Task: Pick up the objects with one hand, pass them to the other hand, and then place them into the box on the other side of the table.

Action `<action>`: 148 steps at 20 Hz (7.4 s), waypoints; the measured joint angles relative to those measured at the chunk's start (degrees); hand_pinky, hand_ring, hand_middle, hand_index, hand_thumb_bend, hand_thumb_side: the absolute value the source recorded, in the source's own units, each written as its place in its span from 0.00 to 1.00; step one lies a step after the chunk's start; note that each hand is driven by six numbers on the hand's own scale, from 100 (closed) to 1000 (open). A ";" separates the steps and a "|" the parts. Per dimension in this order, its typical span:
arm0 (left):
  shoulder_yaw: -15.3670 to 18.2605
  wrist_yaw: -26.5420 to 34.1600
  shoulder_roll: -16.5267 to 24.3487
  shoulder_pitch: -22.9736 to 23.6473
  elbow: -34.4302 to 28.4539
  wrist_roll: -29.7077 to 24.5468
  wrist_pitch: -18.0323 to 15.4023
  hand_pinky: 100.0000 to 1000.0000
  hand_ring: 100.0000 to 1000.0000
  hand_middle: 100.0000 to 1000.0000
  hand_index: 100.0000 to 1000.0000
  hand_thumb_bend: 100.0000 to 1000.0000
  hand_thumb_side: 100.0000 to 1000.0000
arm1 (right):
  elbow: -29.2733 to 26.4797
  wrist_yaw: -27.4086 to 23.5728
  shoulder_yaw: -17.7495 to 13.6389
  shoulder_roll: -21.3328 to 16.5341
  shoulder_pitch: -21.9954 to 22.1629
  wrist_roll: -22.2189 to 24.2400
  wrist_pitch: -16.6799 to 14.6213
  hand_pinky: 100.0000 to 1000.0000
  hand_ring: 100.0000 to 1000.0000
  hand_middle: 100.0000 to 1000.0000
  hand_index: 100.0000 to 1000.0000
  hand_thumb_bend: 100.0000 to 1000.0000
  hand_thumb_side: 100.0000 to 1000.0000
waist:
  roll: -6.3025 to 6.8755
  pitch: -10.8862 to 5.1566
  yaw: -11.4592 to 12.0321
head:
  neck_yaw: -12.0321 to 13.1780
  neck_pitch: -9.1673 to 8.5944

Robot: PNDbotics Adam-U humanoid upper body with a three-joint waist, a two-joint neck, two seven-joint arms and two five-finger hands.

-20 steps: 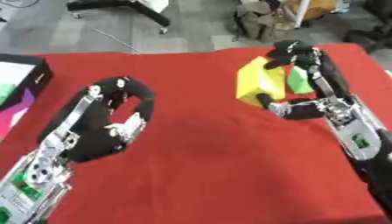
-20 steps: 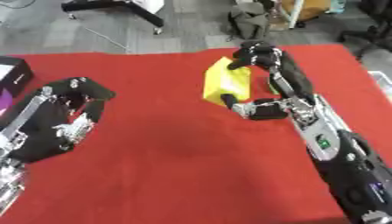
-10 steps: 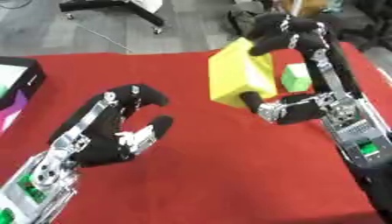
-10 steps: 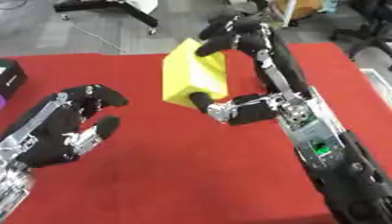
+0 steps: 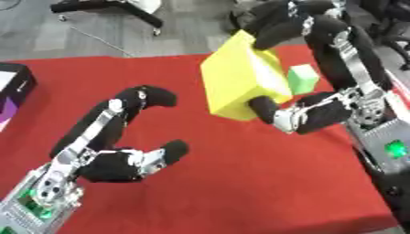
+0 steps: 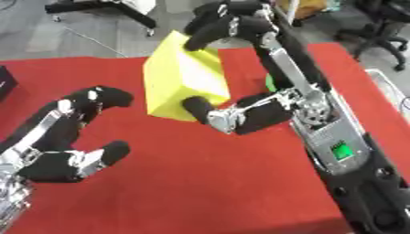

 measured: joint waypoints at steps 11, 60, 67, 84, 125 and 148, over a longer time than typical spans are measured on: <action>-3.75 17.76 0.00 -0.86 0.00 -4.41 -2.26 1.00 0.81 0.72 0.68 0.48 0.47 | -0.01 -2.28 2.34 -0.07 -1.47 2.36 -3.30 0.75 0.63 0.41 0.63 0.14 0.20 | 0.00 0.00 0.02 | -0.46 0.01; -8.57 32.51 -1.52 -2.85 0.03 -4.07 -0.46 0.98 0.78 0.74 0.69 0.48 0.61 | -0.33 0.34 6.45 0.12 -4.16 7.13 -6.33 0.74 0.64 0.42 0.63 0.13 0.24 | -0.35 0.00 0.20 | -1.90 0.01; -9.02 32.87 -1.86 -2.85 0.04 -2.71 -0.03 0.97 0.75 0.71 0.67 0.44 0.58 | -0.33 0.77 6.75 0.14 -4.15 7.73 -6.50 0.74 0.64 0.42 0.64 0.13 0.25 | -0.39 0.00 0.18 | -1.66 0.01; -9.41 35.29 -2.05 -2.97 0.04 1.05 0.85 0.91 0.47 0.37 0.44 0.11 0.42 | -0.33 3.39 6.71 0.12 -3.71 8.97 -6.48 0.74 0.66 0.43 0.66 0.16 0.28 | -0.40 0.00 -0.22 | -1.22 -0.14; -6.96 34.65 -1.67 3.83 -0.27 12.86 0.10 0.91 0.44 0.32 0.36 0.05 0.42 | -0.30 9.74 -2.90 3.13 -0.24 -4.81 -2.06 0.79 0.78 0.81 0.96 0.54 0.44 | -0.28 0.01 -0.90 | 1.92 -0.60; 28.46 7.75 25.74 8.53 38.96 35.22 14.80 0.83 0.67 0.55 0.59 0.28 0.19 | -0.31 10.37 -5.65 1.02 9.70 -2.67 -1.77 0.85 0.79 0.77 0.96 0.46 0.49 | 0.58 -1.37 -5.94 | 27.45 -8.94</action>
